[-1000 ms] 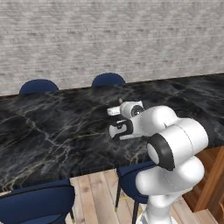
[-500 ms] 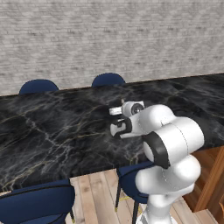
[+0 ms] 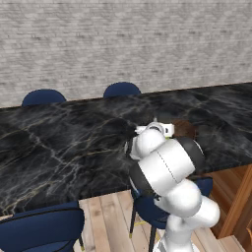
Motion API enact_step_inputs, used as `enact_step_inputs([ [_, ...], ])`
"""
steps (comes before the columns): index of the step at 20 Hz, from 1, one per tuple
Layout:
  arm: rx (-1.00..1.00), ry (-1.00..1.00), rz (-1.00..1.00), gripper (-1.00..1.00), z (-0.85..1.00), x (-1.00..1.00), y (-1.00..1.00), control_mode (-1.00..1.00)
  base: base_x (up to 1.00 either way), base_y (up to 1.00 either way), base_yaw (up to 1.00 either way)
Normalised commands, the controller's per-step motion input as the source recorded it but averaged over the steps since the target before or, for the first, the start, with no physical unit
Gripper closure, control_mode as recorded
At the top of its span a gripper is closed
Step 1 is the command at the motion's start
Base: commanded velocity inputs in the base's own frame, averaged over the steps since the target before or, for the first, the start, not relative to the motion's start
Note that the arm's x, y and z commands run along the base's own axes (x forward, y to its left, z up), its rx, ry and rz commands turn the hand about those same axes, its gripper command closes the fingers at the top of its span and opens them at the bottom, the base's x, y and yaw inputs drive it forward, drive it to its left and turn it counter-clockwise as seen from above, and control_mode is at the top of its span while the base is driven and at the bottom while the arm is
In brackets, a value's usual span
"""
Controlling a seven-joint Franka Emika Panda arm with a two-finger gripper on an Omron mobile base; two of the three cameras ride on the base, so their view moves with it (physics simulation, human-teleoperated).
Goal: There is a bowl on the dining counter. Grab a lemon wedge from the fridge and place it in the bowl. Then get the liquor bottle and glass cup from the cabinet and place them next to the bowl.
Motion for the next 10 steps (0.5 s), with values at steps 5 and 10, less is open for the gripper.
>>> enact_step_inputs([
  [5,0.0,-0.1,-0.23,1.0,0.0,0.0,0.34,-1.0,0.0,0.0,0.0],
  [10,0.0,-0.15,-0.17,1.0,0.2,0.0,0.38,-1.0,0.0,0.0,0.0],
])
